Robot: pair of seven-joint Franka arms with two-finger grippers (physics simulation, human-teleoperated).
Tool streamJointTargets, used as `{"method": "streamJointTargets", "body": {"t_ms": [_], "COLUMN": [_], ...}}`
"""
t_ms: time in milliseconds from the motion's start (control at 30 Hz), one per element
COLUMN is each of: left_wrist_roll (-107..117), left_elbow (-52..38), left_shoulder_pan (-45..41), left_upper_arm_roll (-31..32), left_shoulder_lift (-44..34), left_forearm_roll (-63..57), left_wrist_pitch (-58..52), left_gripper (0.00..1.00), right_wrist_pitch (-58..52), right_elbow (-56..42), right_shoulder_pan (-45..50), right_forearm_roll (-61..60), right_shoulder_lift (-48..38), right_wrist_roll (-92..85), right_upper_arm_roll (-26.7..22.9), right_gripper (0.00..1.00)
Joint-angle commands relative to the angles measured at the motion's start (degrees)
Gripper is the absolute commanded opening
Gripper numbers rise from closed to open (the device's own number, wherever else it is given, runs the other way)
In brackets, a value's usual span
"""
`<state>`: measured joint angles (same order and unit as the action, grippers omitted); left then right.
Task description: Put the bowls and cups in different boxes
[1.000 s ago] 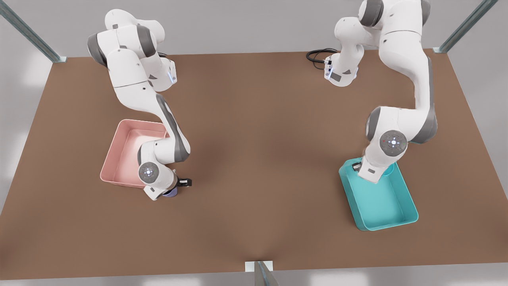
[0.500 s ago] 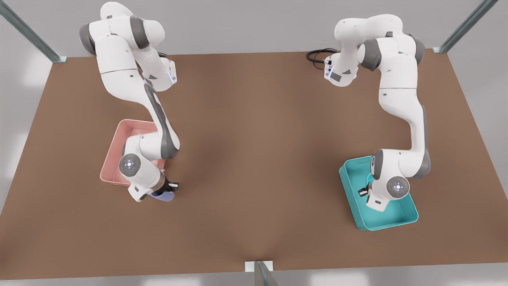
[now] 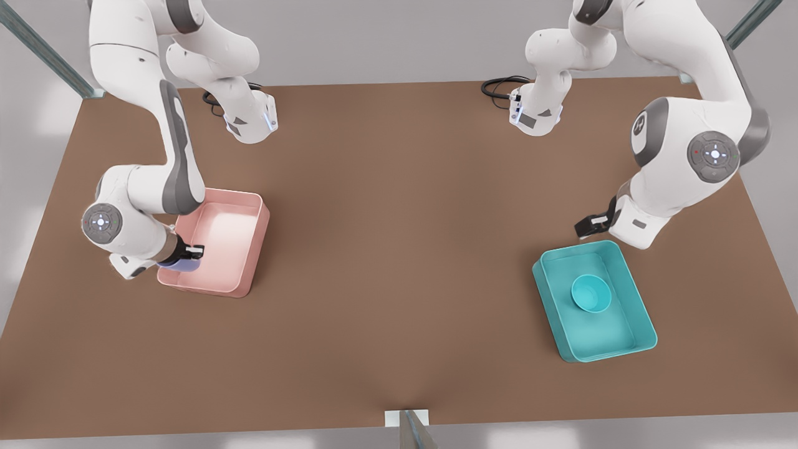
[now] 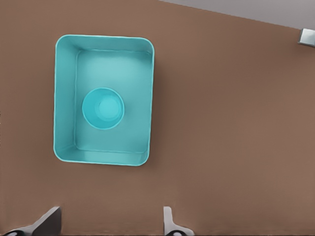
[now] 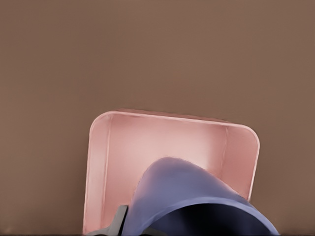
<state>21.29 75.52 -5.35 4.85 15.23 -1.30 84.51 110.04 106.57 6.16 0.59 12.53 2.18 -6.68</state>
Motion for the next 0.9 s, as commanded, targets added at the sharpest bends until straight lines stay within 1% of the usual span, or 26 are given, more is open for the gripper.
{"method": "streamJointTargets", "body": {"t_ms": [0,200,300,367,600,667,700,733,767,867], "left_wrist_roll": [-11.44,-11.35,-11.44,-11.35,-10.83,-11.0,-11.09,-11.09,-11.27,-11.35], "left_elbow": [-0.2,-0.2,-0.11,-0.02,-0.02,-0.2,-0.11,-0.11,-0.02,-0.02], "left_shoulder_pan": [0.07,0.42,0.51,0.51,0.51,0.77,1.92,2.01,2.18,2.18], "left_upper_arm_roll": [0.24,1.21,1.21,1.21,1.21,1.03,1.03,1.03,1.03,1.12], "left_shoulder_lift": [-0.2,-0.2,-0.2,-0.2,-0.12,-0.2,-0.03,0.24,0.94,1.38], "left_forearm_roll": [0.77,1.56,1.47,1.3,1.3,1.3,1.56,1.56,1.56,1.56], "left_wrist_pitch": [-13.67,-14.2,-14.2,-14.2,-14.37,-13.58,-11.91,-11.65,-11.21,-10.86], "left_gripper": [1.0,1.0,1.0,1.0,1.0,1.0,1.0,1.0,1.0,1.0], "right_wrist_pitch": [5.53,25.3,30.05,31.63,31.64,31.46,31.11,31.11,31.11,31.02], "right_elbow": [3.11,14.63,15.42,15.77,15.77,15.6,15.25,15.16,15.16,15.07], "right_shoulder_pan": [-0.01,0.69,0.87,0.78,0.78,0.78,0.78,0.78,0.78,0.87], "right_forearm_roll": [0.38,0.29,0.29,0.11,-0.33,-0.24,-0.24,-0.32,-0.24,-0.24], "right_shoulder_lift": [-0.49,-0.49,1.27,2.59,7.07,7.16,7.16,7.25,7.34,7.25], "right_wrist_roll": [-5.78,-4.2,-3.94,-3.85,-2.62,-2.71,-2.62,-2.62,-2.71,-2.71], "right_upper_arm_roll": [0.0,0.17,0.35,0.35,0.44,0.52,0.52,0.52,0.52,0.61], "right_gripper": [0.21,0.21,0.21,0.21,0.21,0.21,0.3,0.92,1.0,1.0]}}
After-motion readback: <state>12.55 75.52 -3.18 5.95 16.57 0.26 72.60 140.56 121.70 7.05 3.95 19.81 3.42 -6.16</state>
